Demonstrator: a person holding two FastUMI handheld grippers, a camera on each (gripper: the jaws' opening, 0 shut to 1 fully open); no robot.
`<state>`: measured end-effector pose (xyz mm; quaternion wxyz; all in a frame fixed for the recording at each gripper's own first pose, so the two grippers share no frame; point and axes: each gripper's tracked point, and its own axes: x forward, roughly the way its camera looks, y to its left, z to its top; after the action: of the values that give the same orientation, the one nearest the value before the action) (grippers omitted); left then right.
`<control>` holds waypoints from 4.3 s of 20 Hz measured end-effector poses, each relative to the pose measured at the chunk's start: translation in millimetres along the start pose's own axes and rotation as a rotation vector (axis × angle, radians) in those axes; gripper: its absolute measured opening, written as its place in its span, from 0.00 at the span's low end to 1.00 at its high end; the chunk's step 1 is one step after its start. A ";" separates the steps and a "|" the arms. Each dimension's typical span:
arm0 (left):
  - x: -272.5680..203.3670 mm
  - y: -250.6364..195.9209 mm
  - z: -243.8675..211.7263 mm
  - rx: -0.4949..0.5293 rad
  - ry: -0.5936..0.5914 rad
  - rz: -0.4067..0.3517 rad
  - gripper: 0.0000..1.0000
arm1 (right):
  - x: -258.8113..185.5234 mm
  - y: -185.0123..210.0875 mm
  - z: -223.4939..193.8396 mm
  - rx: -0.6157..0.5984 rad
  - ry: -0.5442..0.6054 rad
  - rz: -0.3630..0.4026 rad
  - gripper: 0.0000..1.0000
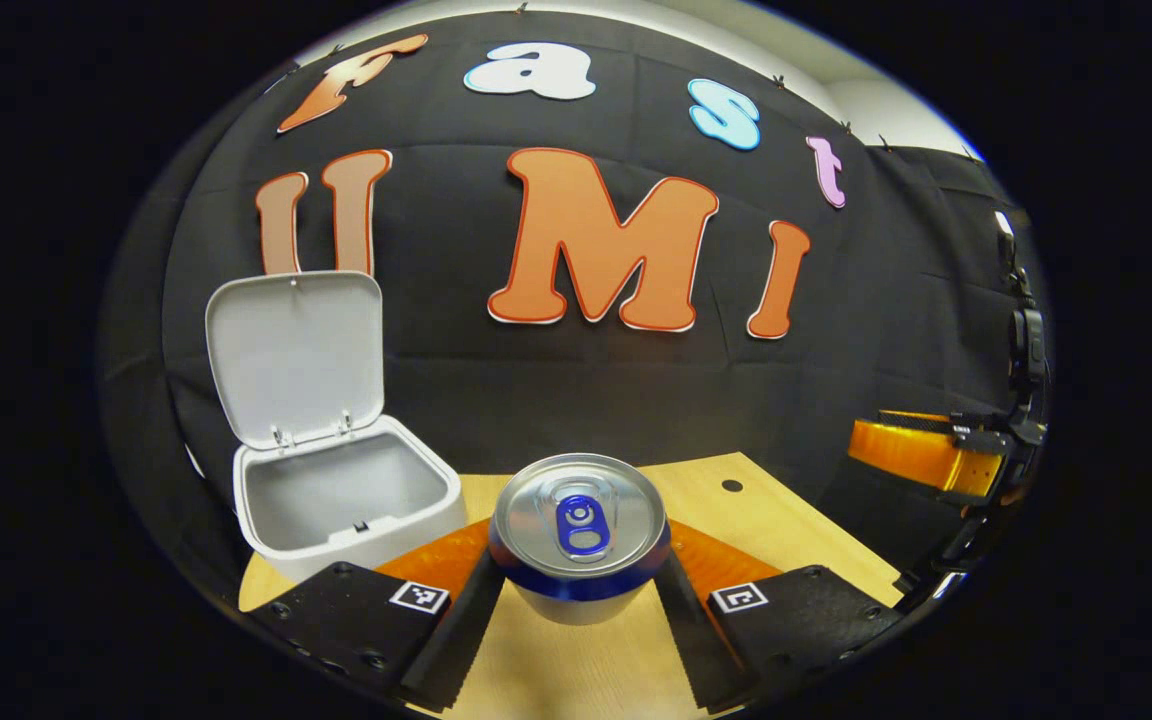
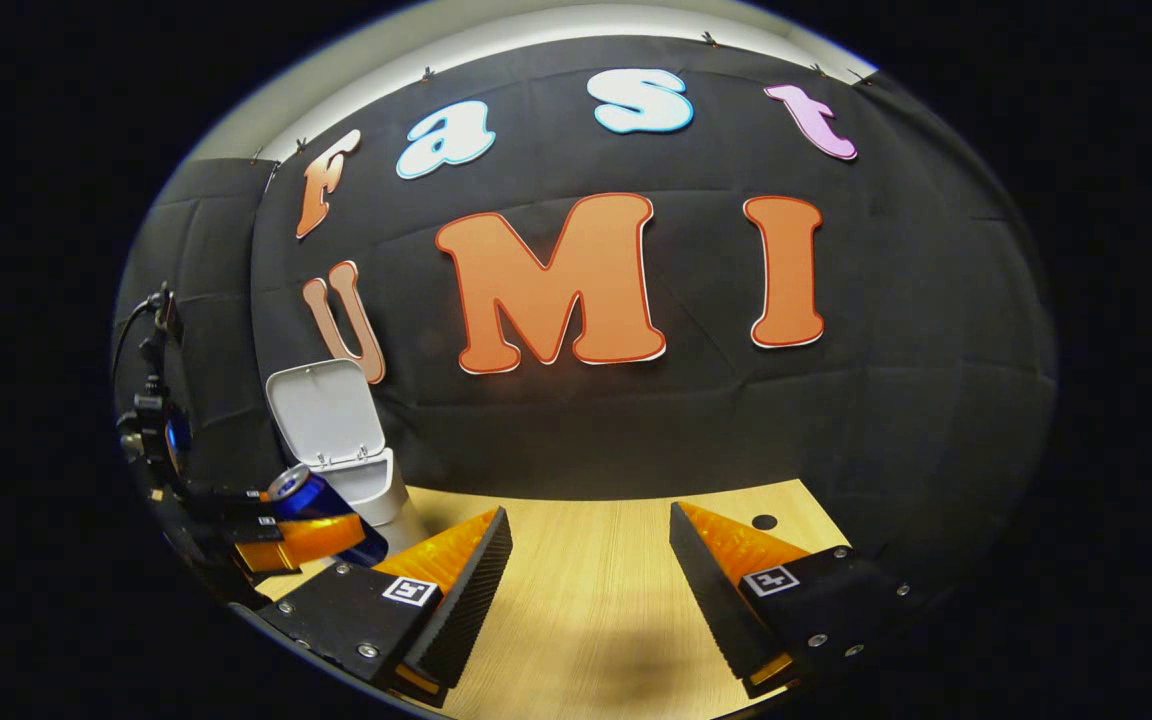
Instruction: Press the lid of the desktop garbage bin to open it, pick up the crumpled paper on the desktop and throw it into the bin, then pick up the pop can on the desktop and drop it into the bin, and finally close the garbage bin lid.
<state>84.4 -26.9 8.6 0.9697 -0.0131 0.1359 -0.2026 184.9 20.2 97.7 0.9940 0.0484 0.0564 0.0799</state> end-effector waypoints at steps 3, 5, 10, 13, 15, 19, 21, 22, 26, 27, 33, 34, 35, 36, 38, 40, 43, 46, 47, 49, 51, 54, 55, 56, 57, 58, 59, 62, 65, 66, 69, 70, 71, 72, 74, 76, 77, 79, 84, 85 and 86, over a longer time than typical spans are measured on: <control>-2.0 23.0 28.2 -0.002 -0.034 0.040 0.80 | -0.2 0.8 2.8 -0.007 -0.004 0.002 0.95; -6.9 39.6 46.3 0.004 -0.055 0.070 0.80 | 0.2 1.2 4.3 -0.004 -0.009 0.001 0.95; -10.1 83.0 79.4 0.023 -0.100 0.148 0.80 | 0.8 -1.4 5.9 -0.002 -0.014 -0.007 0.95; -8.9 112.1 90.6 0.020 -0.108 0.192 0.80 | 0.8 -2.8 6.2 -0.009 -0.016 -0.014 0.95; -5.9 134.8 88.2 0.024 -0.095 0.233 0.80 | -0.1 -2.8 6.2 -0.009 -0.014 -0.015 0.95; 12.2 174.0 61.2 -0.016 -0.019 0.288 0.80 | -0.7 -4.0 4.4 -0.015 -0.009 -0.022 0.95; 19.3 191.6 39.8 -0.039 0.022 0.310 0.80 | -1.7 -5.0 3.6 -0.016 -0.008 -0.027 0.95; 21.8 198.9 28.7 -0.040 0.045 0.323 0.80 | -1.8 -6.0 3.1 -0.013 -0.008 -0.029 0.95; 26.5 214.5 8.8 -0.089 0.072 0.342 0.81 | -2.6 -7.2 -2.4 -0.005 0.004 -0.035 0.95; 23.7 217.6 11.7 -0.096 0.059 0.358 0.83 | -2.6 -7.1 -3.8 -0.006 0.009 -0.035 0.95; 16.3 207.9 27.2 -0.065 0.012 0.345 0.95 | -4.1 -4.7 -6.5 0.007 0.016 -0.030 0.95; 16.3 204.8 28.7 -0.070 0.009 0.338 0.95 | -4.2 -3.8 -7.1 0.007 0.015 -0.028 0.95; 15.7 202.1 30.5 -0.075 0.006 0.333 0.95 | -4.8 -3.2 -6.9 0.005 0.013 -0.028 0.95; 15.5 200.9 29.2 -0.078 0.007 0.329 0.95 | -4.2 -2.5 -6.2 0.004 0.013 -0.027 0.95; 14.9 199.4 28.2 -0.075 0.009 0.329 0.95 | -5.3 -3.2 -7.3 0.003 0.016 -0.026 0.95; 13.6 197.8 30.6 -0.076 0.004 0.326 0.95 | -5.6 -3.8 -7.5 0.001 0.015 -0.028 0.95; 10.7 197.1 35.4 -0.083 -0.007 0.329 0.95 | -6.6 -5.1 -5.3 0.006 0.011 -0.027 0.95; 1.7 194.3 51.9 -0.081 -0.037 0.325 0.95 | -6.1 -4.9 -4.6 0.003 0.010 -0.027 0.95; -0.9 193.0 59.3 -0.084 -0.049 0.321 0.95 | -5.8 -4.6 -4.4 0.002 0.009 -0.026 0.95; -4.3 191.1 74.8 -0.086 -0.069 0.312 0.95 | -5.4 -4.8 -3.7 0.003 0.009 -0.024 0.95; -8.4 194.2 90.6 -0.083 -0.092 0.316 0.95 | -5.4 -3.3 -3.6 0.005 0.010 -0.020 0.95; -18.1 201.1 114.1 -0.073 -0.118 0.334 0.95 | -4.9 -2.7 -2.9 0.006 0.008 -0.018 0.95; -20.2 205.2 123.1 -0.070 -0.129 0.339 0.95 | -5.2 -2.3 -2.8 0.007 0.008 -0.016 1.00; -20.9 207.3 130.6 -0.068 -0.138 0.342 0.94 | -4.2 -2.6 -3.2 0.007 0.008 -0.016 1.00; -22.5 210.2 138.0 -0.067 -0.143 0.349 0.95 | -3.8 -2.2 -3.5 0.008 0.008 -0.015 0.95; -25.8 215.0 145.2 -0.069 -0.146 0.356 0.95 | -4.0 -1.1 -3.5 0.009 0.009 -0.013 0.95; -27.2 219.4 153.3 -0.070 -0.156 0.362 0.94 | -3.9 -0.7 -4.3 0.010 0.013 -0.010 0.95; -24.8 227.4 173.6 -0.057 -0.158 0.367 0.94 | -1.2 0.3 -4.5 0.010 0.015 -0.006 0.95; -19.3 239.6 195.8 -0.042 -0.158 0.381 0.94 | 0.7 3.2 -5.8 0.018 0.018 0.000 1.00; -17.0 241.9 200.5 -0.042 -0.155 0.381 0.94 | 1.4 4.1 -6.8 0.014 0.021 0.001 0.95; -4.4 256.7 217.1 -0.038 -0.139 0.389 0.95 | 3.5 4.3 -9.2 0.010 0.027 0.001 0.95; 2.3 262.5 219.7 -0.031 -0.122 0.393 0.95 | 4.3 2.8 -9.3 0.013 0.028 -0.001 0.95; 8.7 266.8 223.3 -0.028 -0.106 0.390 0.94 | 5.1 1.3 -8.8 0.016 0.028 -0.004 0.95; 15.0 270.4 224.7 -0.036 -0.091 0.381 0.95 | 6.1 1.1 -8.2 0.019 0.028 -0.008 0.95; 29.6 278.0 223.5 -0.064 -0.039 0.361 0.95 | 8.0 -2.2 -9.7 0.019 0.031 -0.014 0.95; 42.4 286.5 217.9 -0.090 0.021 0.350 0.95 | 10.2 -2.1 -12.1 0.018 0.037 -0.018 0.95; 47.7 289.2 215.0 -0.089 0.053 0.343 0.95 | 10.8 -2.5 -13.0 0.017 0.041 -0.019 0.95; 55.7 300.0 211.6 -0.063 0.101 0.363 0.95 | 12.4 -3.2 -16.1 0.019 0.048 -0.019 0.95; 74.3 318.3 198.7 -0.023 0.194 0.390 0.95 | 15.6 -1.5 -22.1 0.038 0.060 -0.015 0.95; 77.6 320.5 194.4 -0.020 0.212 0.392 0.95 | 16.0 -2.1 -22.4 0.039 0.062 -0.017 0.95; 81.5 320.6 189.2 -0.024 0.228 0.386 0.95 | 16.0 -2.4 -24.2 0.041 0.066 -0.017 0.95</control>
<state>331.9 229.4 143.9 0.9686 0.0244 0.2472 -0.0120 198.0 22.6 71.9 0.9911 0.0657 0.0910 0.0720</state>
